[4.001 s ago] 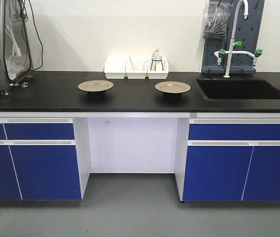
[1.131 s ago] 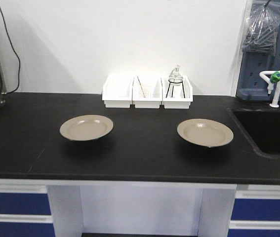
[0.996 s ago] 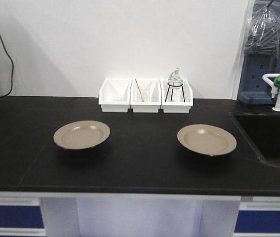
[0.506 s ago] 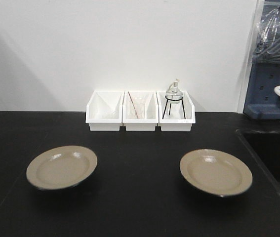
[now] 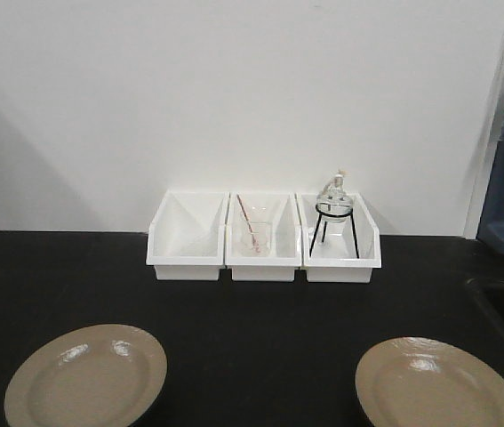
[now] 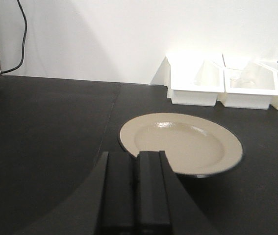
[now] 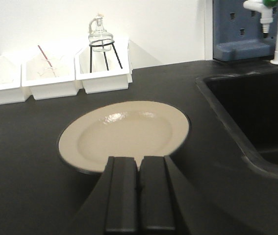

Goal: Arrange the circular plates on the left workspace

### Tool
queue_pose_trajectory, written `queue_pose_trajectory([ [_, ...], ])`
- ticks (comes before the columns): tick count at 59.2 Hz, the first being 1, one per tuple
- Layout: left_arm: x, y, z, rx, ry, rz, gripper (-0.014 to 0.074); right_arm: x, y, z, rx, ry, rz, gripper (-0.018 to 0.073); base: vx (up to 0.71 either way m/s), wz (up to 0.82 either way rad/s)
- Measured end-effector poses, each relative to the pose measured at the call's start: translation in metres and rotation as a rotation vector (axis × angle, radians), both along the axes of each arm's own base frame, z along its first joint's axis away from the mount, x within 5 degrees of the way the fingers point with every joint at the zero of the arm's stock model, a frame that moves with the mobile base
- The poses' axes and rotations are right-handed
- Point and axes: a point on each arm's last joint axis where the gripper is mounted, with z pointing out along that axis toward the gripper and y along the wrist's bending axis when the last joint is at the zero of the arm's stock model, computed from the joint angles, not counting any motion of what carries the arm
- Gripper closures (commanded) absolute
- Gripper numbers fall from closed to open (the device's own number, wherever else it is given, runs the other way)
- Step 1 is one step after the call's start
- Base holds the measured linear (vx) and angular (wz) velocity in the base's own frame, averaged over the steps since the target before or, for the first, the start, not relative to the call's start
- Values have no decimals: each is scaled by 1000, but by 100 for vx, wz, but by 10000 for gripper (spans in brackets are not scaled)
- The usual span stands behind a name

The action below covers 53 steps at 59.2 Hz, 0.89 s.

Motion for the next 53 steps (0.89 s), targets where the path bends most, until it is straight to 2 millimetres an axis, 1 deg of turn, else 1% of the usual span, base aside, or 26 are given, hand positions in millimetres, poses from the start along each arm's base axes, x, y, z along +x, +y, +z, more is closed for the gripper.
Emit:
queue_pose_trajectory([
  [23,0,0,0,0,0,0,594,0,0,0,0,0,0,559,21,2],
  [53,0,0,0,0,0,0,594,0,0,0,0,0,0,559,2,1],
])
